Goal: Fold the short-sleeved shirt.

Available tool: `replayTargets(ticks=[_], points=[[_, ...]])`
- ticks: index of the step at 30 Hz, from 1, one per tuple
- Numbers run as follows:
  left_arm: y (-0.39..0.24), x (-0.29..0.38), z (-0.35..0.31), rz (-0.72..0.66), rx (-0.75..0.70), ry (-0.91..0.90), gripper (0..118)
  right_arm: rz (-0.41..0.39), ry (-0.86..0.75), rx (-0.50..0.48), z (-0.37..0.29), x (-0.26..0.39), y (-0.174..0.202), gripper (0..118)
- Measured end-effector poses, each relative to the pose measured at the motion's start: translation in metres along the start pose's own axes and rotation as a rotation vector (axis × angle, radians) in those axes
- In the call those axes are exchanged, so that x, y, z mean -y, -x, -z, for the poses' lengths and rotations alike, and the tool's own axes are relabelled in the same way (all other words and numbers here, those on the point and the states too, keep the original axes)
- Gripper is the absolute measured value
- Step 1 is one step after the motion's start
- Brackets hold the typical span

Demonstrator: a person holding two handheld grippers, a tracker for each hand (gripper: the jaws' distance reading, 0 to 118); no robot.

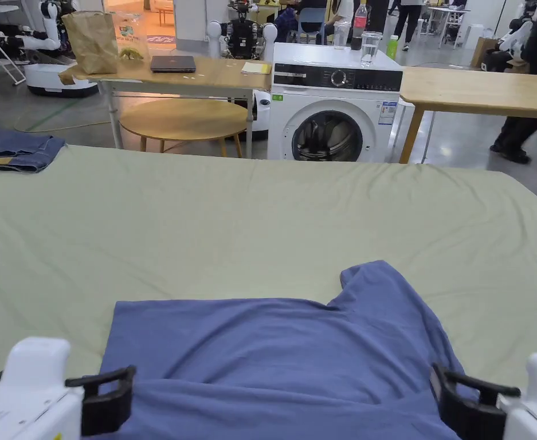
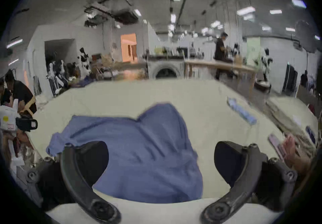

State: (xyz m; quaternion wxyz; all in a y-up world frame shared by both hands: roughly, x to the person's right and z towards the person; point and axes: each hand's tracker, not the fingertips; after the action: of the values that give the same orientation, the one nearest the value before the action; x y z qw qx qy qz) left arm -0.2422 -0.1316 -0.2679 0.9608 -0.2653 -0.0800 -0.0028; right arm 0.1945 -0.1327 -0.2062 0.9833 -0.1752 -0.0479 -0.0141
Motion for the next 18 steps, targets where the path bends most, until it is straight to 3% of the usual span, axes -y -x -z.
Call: replayTargets(ticks=[2,3,4,5,6,7,9,18], points=[[-0.021,-0.009,0.007,0.026,-0.004,-0.045,106,-0.023,-0.022,0.013,0.008,-0.007,0.023,118],[-0.03,-0.01,0.011,0.056,-0.002,-0.065,100,-0.033,-0.021,0.015,0.011,-0.008,0.033,116],[-0.028,-0.002,0.024,0.068,0.01,-0.061,75,-0.037,-0.019,0.004,0.015,-0.008,0.042,105],[-0.031,-0.001,0.029,0.07,0.028,-0.053,8,-0.036,-0.013,-0.006,0.018,-0.008,0.049,59],[-0.033,0.0,0.035,0.059,0.042,-0.014,0,-0.027,-0.015,-0.018,0.02,-0.006,0.05,8],[-0.036,0.005,0.038,0.066,0.001,-0.008,0,-0.032,-0.005,-0.015,0.023,-0.005,0.052,0],[-0.032,0.013,0.045,0.064,0.053,0.026,0,-0.03,-0.009,-0.026,0.026,0.005,0.055,0],[0.021,0.016,0.105,-0.007,-0.048,0.143,0,-0.022,0.074,-0.034,0.066,0.012,0.042,0]])
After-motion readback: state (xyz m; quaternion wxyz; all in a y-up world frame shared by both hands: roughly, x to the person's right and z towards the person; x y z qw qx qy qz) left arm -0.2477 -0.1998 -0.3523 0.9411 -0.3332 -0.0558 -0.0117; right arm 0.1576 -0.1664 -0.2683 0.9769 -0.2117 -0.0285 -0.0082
